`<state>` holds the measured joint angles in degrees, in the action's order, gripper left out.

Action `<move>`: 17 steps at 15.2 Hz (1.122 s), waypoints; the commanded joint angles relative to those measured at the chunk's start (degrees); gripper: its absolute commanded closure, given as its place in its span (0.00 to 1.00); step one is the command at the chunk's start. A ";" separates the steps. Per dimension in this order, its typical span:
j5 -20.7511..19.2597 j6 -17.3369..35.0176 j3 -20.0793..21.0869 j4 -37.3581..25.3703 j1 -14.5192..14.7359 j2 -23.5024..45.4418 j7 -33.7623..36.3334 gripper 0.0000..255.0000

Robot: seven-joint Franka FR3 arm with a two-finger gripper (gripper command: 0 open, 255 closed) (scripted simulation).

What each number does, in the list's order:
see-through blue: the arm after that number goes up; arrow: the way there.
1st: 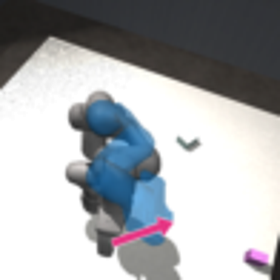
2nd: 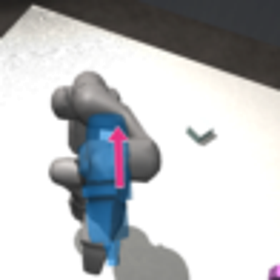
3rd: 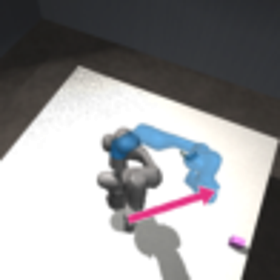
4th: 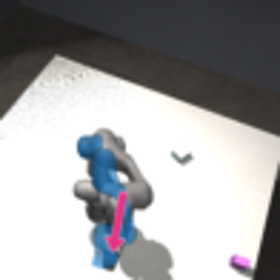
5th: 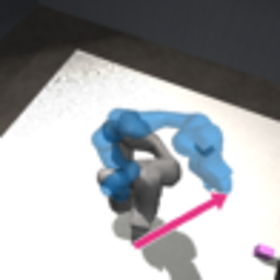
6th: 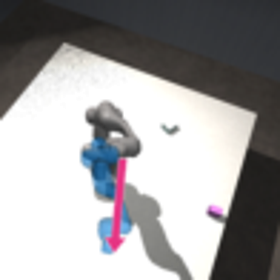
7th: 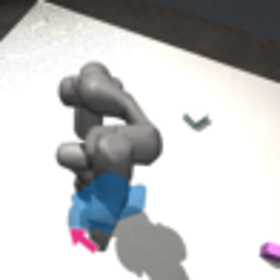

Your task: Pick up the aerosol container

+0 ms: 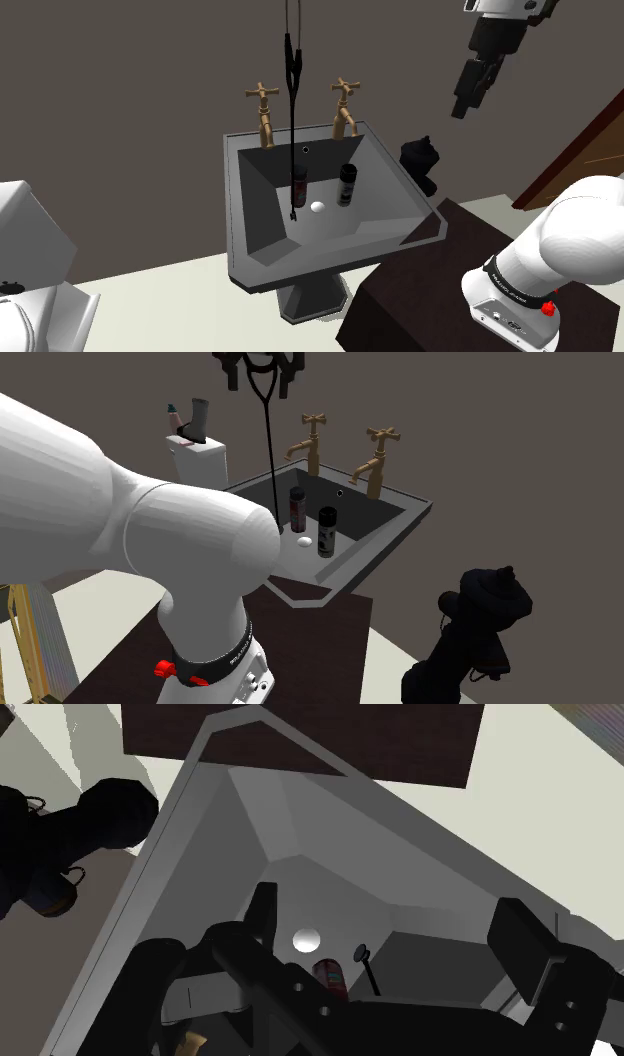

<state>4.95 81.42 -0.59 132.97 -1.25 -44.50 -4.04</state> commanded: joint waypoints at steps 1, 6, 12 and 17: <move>0.00 0.00 0.00 0.00 0.00 0.00 0.00 0.00; -0.88 10.51 -0.26 5.48 -0.23 4.41 -1.66 0.00; -1.73 23.40 -0.69 9.41 -0.47 12.58 -3.42 0.00; -2.22 33.94 -1.09 10.31 -0.66 21.53 -4.76 0.00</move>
<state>2.84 112.91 -1.58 142.90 -1.86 -24.76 -8.48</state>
